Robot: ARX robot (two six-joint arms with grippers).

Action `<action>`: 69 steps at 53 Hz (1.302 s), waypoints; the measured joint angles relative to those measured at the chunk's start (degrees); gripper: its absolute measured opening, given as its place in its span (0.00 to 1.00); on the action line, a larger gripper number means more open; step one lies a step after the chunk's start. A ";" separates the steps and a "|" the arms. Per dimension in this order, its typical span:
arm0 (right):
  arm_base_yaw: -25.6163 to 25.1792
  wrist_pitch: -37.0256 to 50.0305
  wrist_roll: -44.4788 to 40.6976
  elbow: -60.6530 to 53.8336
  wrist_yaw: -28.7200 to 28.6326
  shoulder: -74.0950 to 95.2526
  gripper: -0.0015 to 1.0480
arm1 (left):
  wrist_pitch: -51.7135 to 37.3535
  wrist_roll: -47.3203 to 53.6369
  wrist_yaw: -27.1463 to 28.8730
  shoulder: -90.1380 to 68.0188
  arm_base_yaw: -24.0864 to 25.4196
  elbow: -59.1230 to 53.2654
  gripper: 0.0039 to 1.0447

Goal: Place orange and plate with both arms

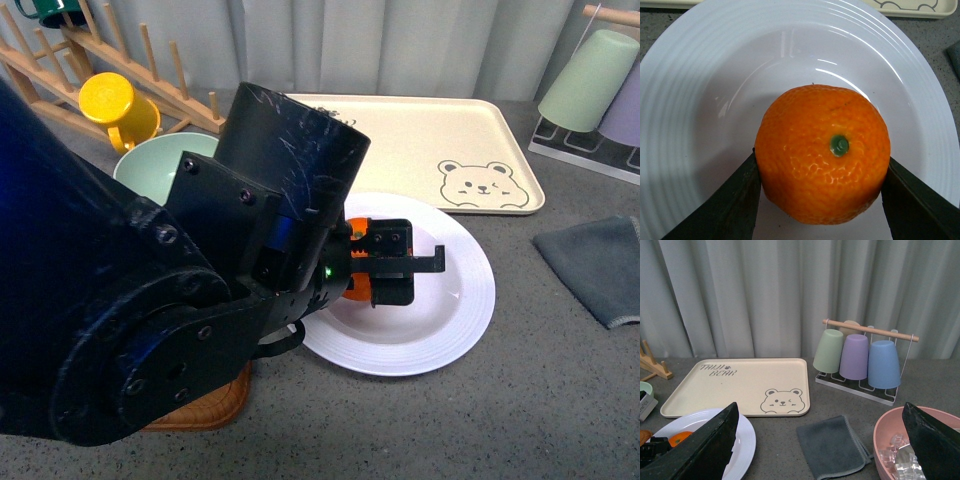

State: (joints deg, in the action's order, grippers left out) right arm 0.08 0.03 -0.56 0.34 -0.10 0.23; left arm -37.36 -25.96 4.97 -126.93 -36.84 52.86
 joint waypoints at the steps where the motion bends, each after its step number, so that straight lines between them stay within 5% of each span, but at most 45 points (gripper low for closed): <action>1: 0.00 0.00 0.00 0.00 0.00 0.00 0.91 | 0.11 -0.07 0.00 -0.02 -0.04 0.15 0.58; 6: 0.00 0.00 0.00 0.00 0.00 0.00 0.91 | -0.52 -0.13 -1.07 -0.13 -0.15 0.17 0.59; 18: 0.00 0.00 0.00 0.00 0.00 0.00 0.91 | -2.25 -0.48 -0.26 3.76 0.26 -3.32 0.96; 31: 0.00 0.00 0.00 0.00 0.00 0.00 0.91 | -5.49 1.86 7.21 20.52 2.60 -14.40 0.94; 42: 0.00 0.00 0.00 0.00 0.00 0.00 0.91 | -4.22 3.21 12.85 42.07 10.51 -32.11 0.94; 48: 0.00 0.00 0.00 0.00 0.00 0.00 0.91 | 5.35 4.63 14.60 56.50 15.39 -40.15 0.94; 57: 0.00 0.00 0.00 0.00 -0.02 0.00 0.91 | 6.86 5.25 14.82 61.68 16.11 -41.22 0.94; 65: 0.00 0.00 0.00 0.00 0.00 0.00 0.91 | -22.27 17.99 11.72 55.32 19.04 -49.42 0.71; 69: 0.00 0.00 0.00 0.00 0.07 0.04 0.91 | -25.73 21.70 10.10 59.36 21.09 -50.47 0.59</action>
State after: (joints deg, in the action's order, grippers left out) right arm 0.08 0.03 -0.56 0.34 -0.03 0.27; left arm -63.09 -4.25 15.07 -67.57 -15.75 2.39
